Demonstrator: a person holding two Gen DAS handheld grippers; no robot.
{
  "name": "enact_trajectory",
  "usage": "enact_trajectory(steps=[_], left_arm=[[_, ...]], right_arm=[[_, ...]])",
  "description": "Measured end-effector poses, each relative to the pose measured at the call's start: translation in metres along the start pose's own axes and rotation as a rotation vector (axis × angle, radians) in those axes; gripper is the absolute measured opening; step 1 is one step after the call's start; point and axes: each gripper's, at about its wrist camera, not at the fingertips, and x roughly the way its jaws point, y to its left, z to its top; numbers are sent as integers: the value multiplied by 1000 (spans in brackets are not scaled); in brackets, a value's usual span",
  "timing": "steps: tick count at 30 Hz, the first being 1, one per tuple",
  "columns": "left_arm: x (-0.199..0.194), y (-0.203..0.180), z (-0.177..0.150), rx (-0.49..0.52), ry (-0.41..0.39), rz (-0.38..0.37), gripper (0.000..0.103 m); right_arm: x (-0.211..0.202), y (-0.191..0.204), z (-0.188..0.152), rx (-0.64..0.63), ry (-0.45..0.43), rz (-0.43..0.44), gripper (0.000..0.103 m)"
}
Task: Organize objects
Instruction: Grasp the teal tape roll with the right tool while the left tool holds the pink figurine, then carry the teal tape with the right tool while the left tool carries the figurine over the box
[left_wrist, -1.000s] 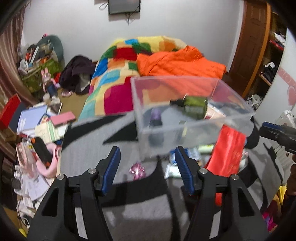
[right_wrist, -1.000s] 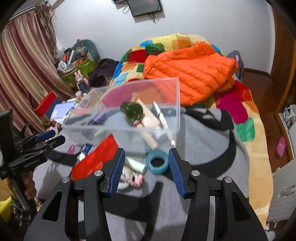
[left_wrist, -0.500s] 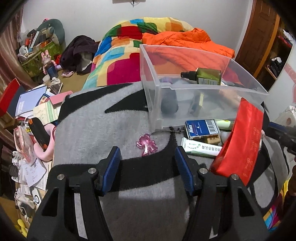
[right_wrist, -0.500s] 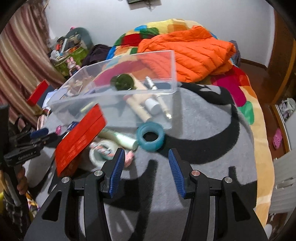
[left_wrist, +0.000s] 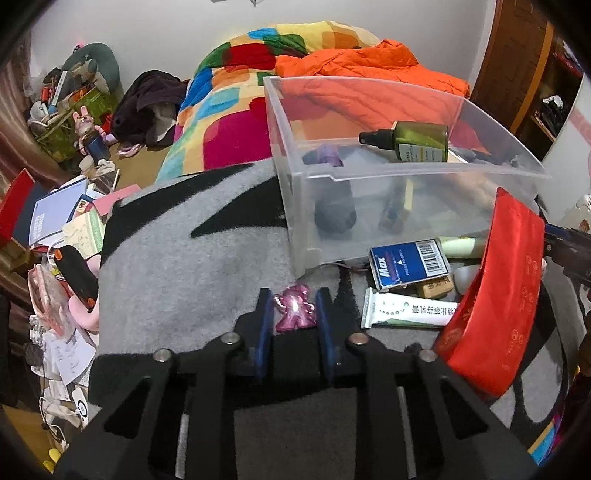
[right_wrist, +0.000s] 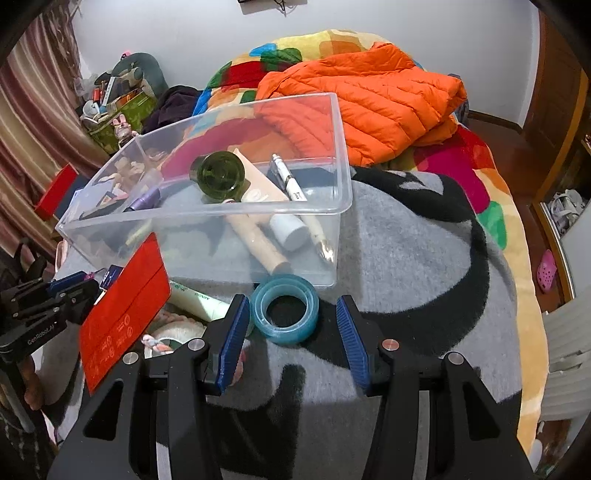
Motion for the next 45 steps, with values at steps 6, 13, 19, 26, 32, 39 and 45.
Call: enact_trajectory(steps=[6,13,19,26,32,39,45], left_arm=[[-10,2,-2,-14,-49,25,22],[-38,5,-8,-67,-131,-26,22],[-68,1,-2,-72,-216,-35,22],[-92,-1,15,-83,-303,-52,22],[-99,-5,32,-86,-343,-72,22],[-101,-9,48,-82,-367,-71,22],[-91,-8,59,-81,-355,-59,22]], right_arm=[[-2,1,-3,-1,-8,16,39],[-9,4,-6,-18,-28,12,39],[0,8,0,-40,-17,-27,39],[5,3,5,2,11,21,41],[12,4,8,26,14,30,44],[15,-9,4,82,42,59,36],[-1,-17,-4,101,19,66,36]])
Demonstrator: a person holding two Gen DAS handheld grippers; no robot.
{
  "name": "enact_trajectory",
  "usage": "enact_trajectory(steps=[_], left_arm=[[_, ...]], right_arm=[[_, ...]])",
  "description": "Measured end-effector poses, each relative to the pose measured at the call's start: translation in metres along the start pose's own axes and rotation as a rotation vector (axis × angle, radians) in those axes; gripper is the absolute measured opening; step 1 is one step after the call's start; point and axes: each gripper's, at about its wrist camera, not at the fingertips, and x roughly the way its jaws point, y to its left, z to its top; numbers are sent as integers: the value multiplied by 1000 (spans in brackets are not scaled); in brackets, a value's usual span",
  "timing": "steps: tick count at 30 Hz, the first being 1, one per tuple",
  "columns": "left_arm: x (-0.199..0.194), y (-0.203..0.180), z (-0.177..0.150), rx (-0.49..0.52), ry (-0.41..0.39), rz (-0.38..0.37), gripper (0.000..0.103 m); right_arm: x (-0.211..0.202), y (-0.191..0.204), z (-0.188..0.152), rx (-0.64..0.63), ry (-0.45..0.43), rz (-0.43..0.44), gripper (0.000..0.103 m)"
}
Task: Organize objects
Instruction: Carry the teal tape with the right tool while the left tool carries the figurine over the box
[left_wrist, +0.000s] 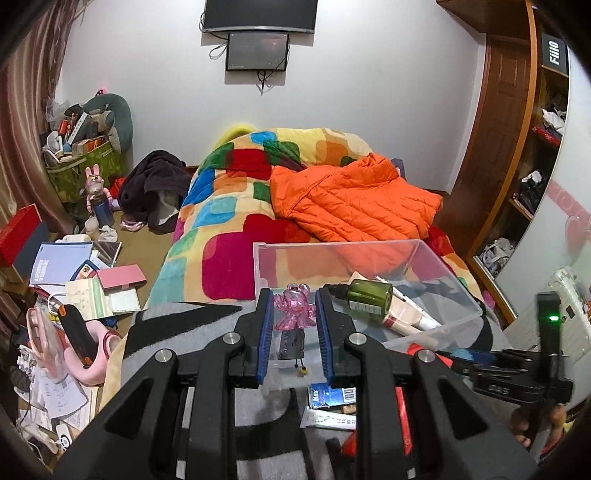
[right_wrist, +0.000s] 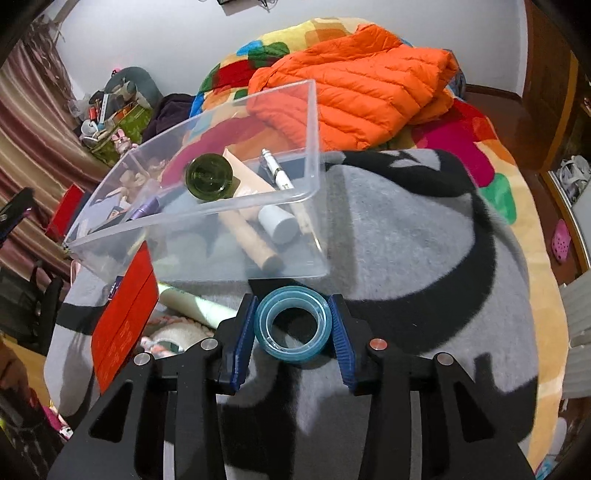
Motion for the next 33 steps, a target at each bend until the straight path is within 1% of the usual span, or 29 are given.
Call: enact_trajectory(steps=[5,9,14,18,21,25,30,33], left_arm=[[15,4,0,-26,31,-18,22],[18,10,4,-70,37,-54,22],[5,13,18,-93,-6,-77,22],[-4,12,26,-86,-41,-69,22],[2,11,26,-84,-26,-63,22],[24,6,17,-69,32,-52,22],[49,-8,1,-17,106,-37,22],[60,-21,-8,34,141,-23,22]], right_arm=[[-29,3,3,-13,-68,16,36],[-56,14,12,-42,-143,42,36],[-79,33,30,-88,-229,56,36],[-80,44,42,-115,-258,57,36],[-73,50,47,-132,-251,45,36],[-52,56,53,-152,-213,20,36],[-24,60,58,-167,-154,-13,36],[-12,59,59,-176,-131,-26,35]])
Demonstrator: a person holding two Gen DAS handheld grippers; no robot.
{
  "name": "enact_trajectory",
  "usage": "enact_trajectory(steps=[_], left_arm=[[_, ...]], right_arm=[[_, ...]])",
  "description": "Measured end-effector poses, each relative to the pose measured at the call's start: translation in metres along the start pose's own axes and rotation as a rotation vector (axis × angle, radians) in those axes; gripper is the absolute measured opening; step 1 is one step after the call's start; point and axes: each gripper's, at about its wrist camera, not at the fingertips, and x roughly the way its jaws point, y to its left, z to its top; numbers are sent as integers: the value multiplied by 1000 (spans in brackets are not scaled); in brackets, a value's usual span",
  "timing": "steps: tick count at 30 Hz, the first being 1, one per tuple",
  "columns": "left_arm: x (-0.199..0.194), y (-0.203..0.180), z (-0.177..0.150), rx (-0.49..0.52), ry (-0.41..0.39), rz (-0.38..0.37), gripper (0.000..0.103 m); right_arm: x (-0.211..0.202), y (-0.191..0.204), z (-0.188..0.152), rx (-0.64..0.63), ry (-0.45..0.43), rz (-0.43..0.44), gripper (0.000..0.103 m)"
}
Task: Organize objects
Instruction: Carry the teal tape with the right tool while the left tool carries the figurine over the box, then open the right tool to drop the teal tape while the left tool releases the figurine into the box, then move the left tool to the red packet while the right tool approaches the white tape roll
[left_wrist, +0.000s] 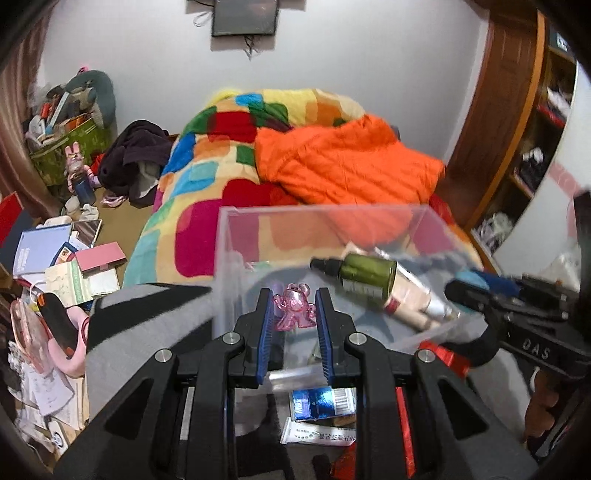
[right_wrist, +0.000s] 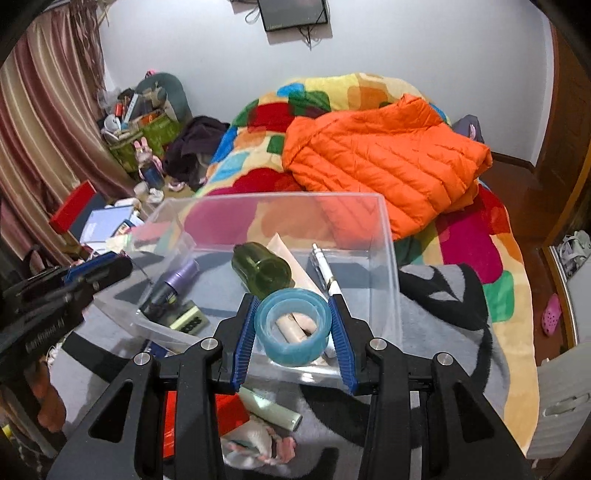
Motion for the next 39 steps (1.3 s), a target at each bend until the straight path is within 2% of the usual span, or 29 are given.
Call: enact_trajectory(steps=[7,12,16,21,25,29,34,39], left_arm=[[12,-19,-9,68,30,18,22],[12,-20,-9,65,34,21,26],[6,-17,-9,54,20,24,49],[-12,-17,-11,58,-24,31,61],[-27,-19,-13,76,-57,34,77],[-37,-23,-22,109,-63,33,85],[-38,-31,-40,135,-34,17,88],[-33,-38,-59,157,28,-34,90]], right_arm=[[15,0,0,-7,27,-1,35],[22,0,0,-8,48,6,36],[19,-1,-1,0,50,15,39],[5,-2,-4,5,28,14,45],[-8,-4,-9,2,17,17,47],[-27,-8,-18,6,-16,22,56],[-40,-12,-29,19,-23,42,57],[-45,-17,-45,22,4,50,58]])
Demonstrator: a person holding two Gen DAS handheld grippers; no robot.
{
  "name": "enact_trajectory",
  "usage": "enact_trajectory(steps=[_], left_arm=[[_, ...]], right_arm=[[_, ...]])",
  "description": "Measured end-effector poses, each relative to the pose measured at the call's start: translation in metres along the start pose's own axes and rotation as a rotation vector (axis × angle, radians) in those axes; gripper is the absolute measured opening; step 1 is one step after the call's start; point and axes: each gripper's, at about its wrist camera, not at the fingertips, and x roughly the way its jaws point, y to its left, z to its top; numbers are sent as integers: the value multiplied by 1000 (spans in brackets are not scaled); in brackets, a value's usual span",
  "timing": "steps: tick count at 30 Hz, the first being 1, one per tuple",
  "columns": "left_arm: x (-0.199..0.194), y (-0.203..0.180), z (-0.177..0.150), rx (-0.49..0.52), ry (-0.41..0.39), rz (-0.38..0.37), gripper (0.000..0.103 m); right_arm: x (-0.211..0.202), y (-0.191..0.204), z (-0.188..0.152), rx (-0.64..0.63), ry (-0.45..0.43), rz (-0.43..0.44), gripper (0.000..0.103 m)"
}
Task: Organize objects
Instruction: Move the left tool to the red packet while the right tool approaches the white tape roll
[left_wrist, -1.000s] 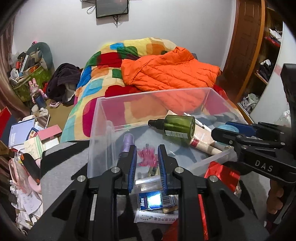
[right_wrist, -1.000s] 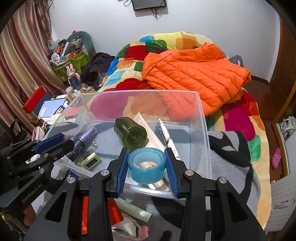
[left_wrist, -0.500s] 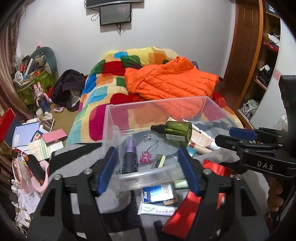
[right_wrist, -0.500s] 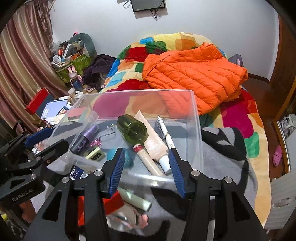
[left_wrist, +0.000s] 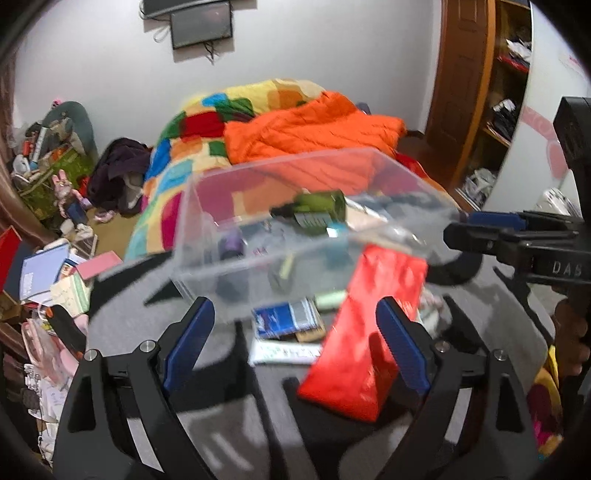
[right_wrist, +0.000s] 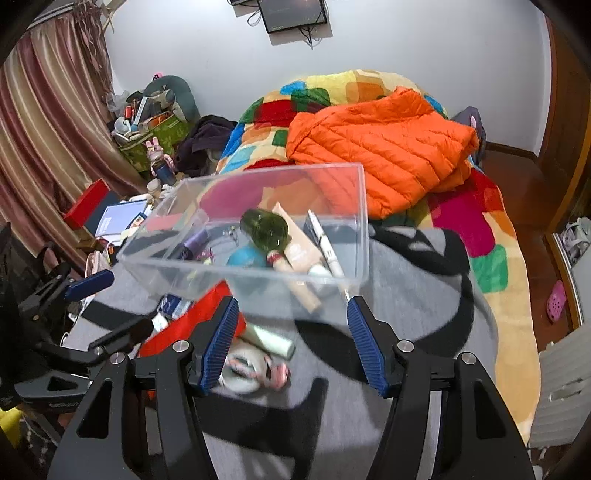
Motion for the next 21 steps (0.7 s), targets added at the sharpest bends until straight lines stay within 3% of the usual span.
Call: enact_trajectory(steps=[6,13,16,18,20,21], left_arm=[[11,-16,-17,49,65,-78,92],[36,-25,-29,71,168,-72,93],[35,-24,-26,61,156,-66,93],[34,-22,-25,54,149,-75,88],[33,-22,-27,55,151,-92,70],[32,-23,-28,61,148,-85,69]], right_arm=[[10,-6,-27,5,72,12,58],[27,-11,-52,-5,156,12,57],[31,-8,-53,-36,159,2,57],[35,-3,-51,-63,155,-16,57],[39,1,-50,-90,148,-31,52],[41,4,-49,-109,148,-40,50]])
